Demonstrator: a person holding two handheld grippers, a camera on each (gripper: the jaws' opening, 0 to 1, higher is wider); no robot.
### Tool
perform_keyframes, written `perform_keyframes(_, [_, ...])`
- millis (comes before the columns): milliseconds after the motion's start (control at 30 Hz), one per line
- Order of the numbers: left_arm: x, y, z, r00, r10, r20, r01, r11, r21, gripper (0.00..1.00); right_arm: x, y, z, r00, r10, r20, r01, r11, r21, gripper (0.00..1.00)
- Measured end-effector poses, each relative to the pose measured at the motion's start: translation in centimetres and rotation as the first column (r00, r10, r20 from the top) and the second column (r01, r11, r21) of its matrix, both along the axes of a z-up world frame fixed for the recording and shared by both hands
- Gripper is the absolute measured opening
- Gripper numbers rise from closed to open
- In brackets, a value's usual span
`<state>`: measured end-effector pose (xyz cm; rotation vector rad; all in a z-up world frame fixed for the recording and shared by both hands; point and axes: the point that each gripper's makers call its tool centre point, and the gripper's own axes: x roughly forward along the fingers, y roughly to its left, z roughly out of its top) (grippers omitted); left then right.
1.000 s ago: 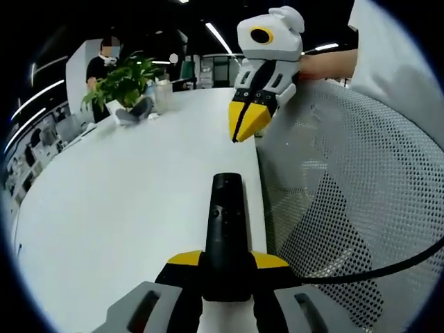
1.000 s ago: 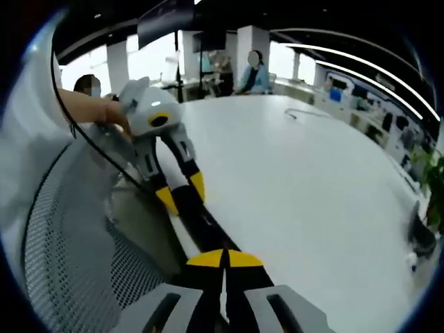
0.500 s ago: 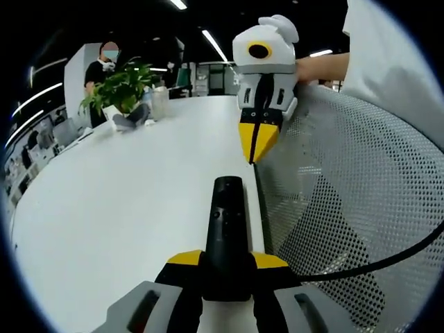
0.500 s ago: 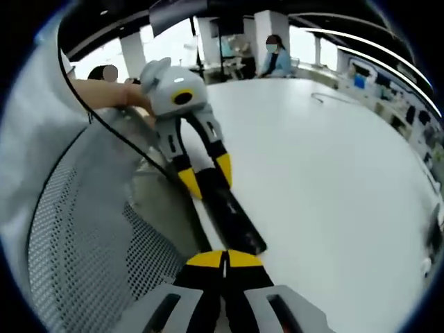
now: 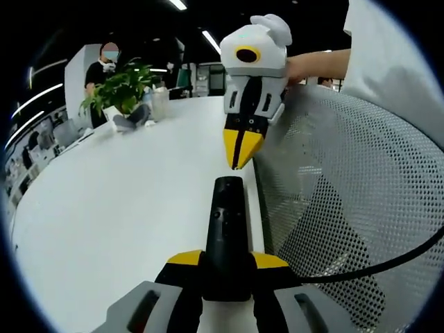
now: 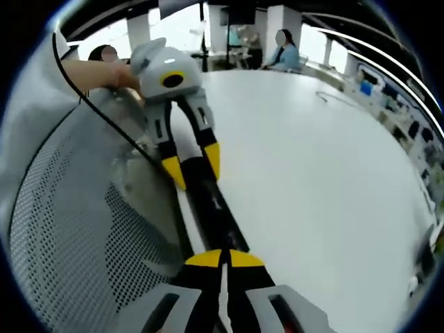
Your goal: Press the specified remote control buttons in sequence, fully releasing each button before pressing the next.
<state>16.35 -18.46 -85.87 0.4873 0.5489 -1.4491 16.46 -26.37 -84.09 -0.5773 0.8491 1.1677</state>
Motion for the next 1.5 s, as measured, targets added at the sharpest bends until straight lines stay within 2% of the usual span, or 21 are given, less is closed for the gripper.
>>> perform_keyframes(133, [0.0,0.0,0.0,1.0,0.001,0.0,-0.001,1.0,-0.001,0.25,0.4,0.1,-0.4,0.999,0.033,0.013,-0.032,0.999,-0.041,0.0])
perform_keyframes(300, [0.0,0.0,0.0,1.0,0.002,-0.001,-0.002,1.0,-0.001,0.25,0.2,0.2,-1.2,0.998,0.056,-0.015,-0.057,0.996,-0.067,0.0])
perform_keyframes(500, [0.0,0.0,0.0,1.0,0.001,-0.001,-0.001,1.0,0.0,0.25,0.3,0.0,-1.1,0.998,0.064,-0.01,-0.065,0.995,-0.075,0.0])
perform_keyframes(567, [0.0,0.0,0.0,1.0,0.001,-0.002,-0.001,1.0,0.0,0.25,0.3,0.1,-1.2,0.996,0.091,0.002,-0.091,0.991,-0.096,0.0])
perform_keyframes(733, [0.0,0.0,0.0,1.0,0.001,-0.002,-0.001,1.0,0.0,0.25,0.3,0.1,-1.3,0.989,0.148,0.013,-0.144,0.975,-0.168,0.0])
perform_keyframes(800, [0.0,0.0,0.0,1.0,0.001,-0.002,-0.001,1.0,0.0,0.25,0.3,0.1,-1.4,0.983,0.18,0.021,-0.172,0.964,-0.204,0.0])
perform_keyframes(833, [0.0,0.0,0.0,1.0,0.001,-0.002,-0.001,1.0,0.001,0.25,0.3,0.1,-1.4,0.977,0.214,0.023,-0.202,0.95,-0.236,0.0])
perform_keyframes(967, [0.0,0.0,0.0,1.0,0.001,-0.002,-0.001,1.0,0.002,0.25,0.3,0.2,-1.5,0.976,0.218,0.019,-0.204,0.939,-0.277,0.0])
perform_keyframes(1033, [0.0,-0.1,0.0,1.0,0.001,-0.002,-0.001,1.0,0.002,0.25,0.4,0.1,-1.5,0.979,0.204,0.023,-0.19,0.943,-0.271,0.0])
perform_keyframes(1167, [0.1,0.0,0.0,1.0,0.002,-0.003,-0.002,1.0,0.002,0.25,0.4,0.0,-1.2,0.991,0.126,0.05,-0.115,0.975,-0.192,0.0])
perform_keyframes(1267, [0.1,0.0,0.0,1.0,0.004,-0.003,-0.004,1.0,0.0,0.25,0.6,0.0,-0.8,0.993,0.08,0.088,-0.066,0.986,-0.156,0.0])
perform_keyframes(1367, [0.0,0.0,0.0,1.0,0.003,-0.005,-0.003,1.0,-0.001,0.25,0.5,0.8,-0.4,0.997,0.042,0.065,-0.037,0.995,-0.088,0.0])
perform_keyframes(1400, [0.0,-0.1,0.0,1.0,0.003,-0.005,-0.003,1.0,-0.002,0.25,0.5,0.8,-0.5,0.998,0.043,0.05,-0.038,0.995,-0.088,0.0])
perform_keyframes(1500, [0.0,-0.1,0.0,1.0,0.003,-0.004,-0.003,1.0,-0.001,0.25,0.7,0.8,-0.6,0.997,0.047,0.059,-0.041,0.995,-0.094,0.0])
